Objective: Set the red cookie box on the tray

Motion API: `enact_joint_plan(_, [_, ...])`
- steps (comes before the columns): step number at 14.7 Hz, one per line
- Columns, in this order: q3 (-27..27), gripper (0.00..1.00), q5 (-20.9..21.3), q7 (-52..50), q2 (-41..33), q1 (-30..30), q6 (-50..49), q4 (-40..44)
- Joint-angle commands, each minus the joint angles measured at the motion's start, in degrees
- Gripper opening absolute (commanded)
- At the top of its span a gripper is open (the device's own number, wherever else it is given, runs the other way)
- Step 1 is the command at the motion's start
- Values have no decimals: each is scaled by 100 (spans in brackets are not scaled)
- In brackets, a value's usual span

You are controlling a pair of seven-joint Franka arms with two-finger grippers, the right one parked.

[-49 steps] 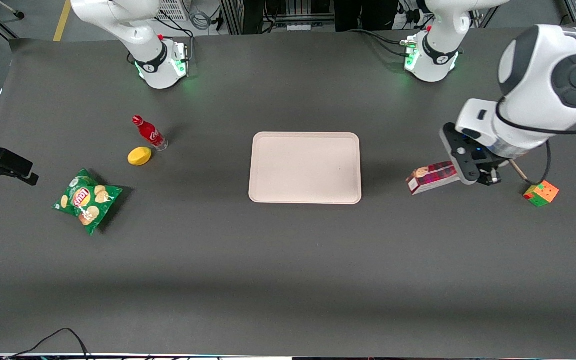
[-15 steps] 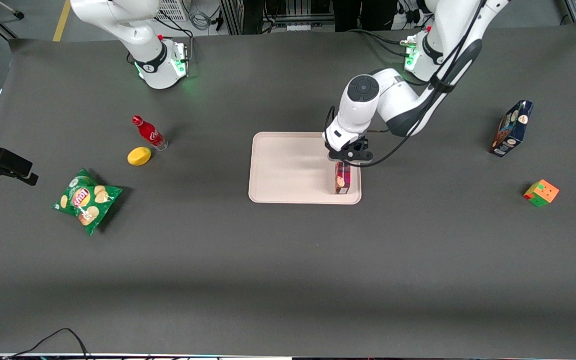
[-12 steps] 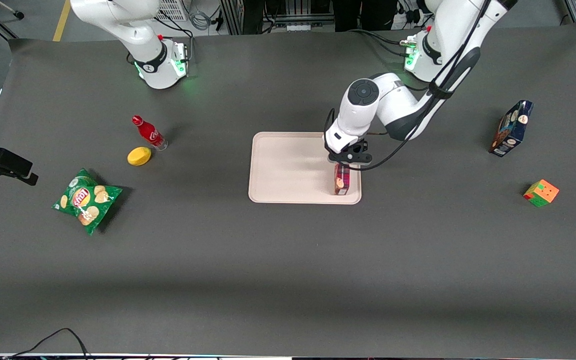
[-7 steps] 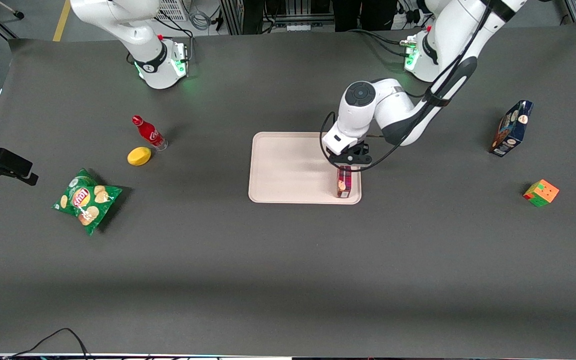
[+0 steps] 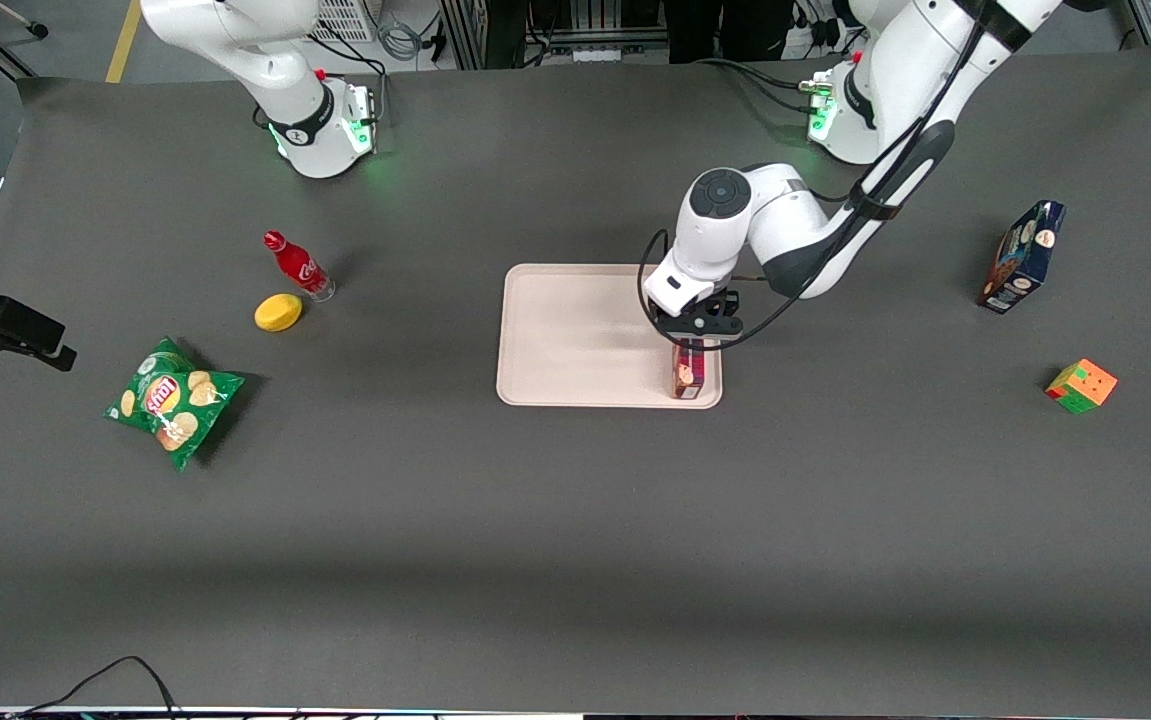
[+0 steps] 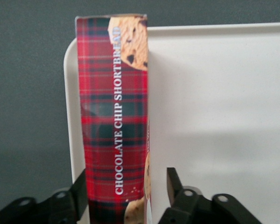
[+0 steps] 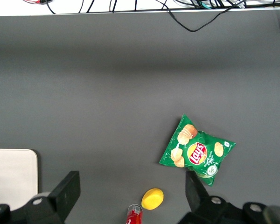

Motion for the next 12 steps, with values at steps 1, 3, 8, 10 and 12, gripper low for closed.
enact_joint_plan(1, [33, 100, 160, -90, 82, 1, -118, 384])
enact_joint_plan(3, [-11, 100, 90, -90, 38, 10, -407, 596])
enact_joint_plan(8, [-20, 100, -794, 1014, -856, 106, -1302, 912])
enact_joint_plan(10, [-2, 100, -1515, 2057, -1261, 124, -2336, 1420])
enact_joint_plan(12, [155, 100, -2298, 3340, -1464, 133, -3986, 2481])
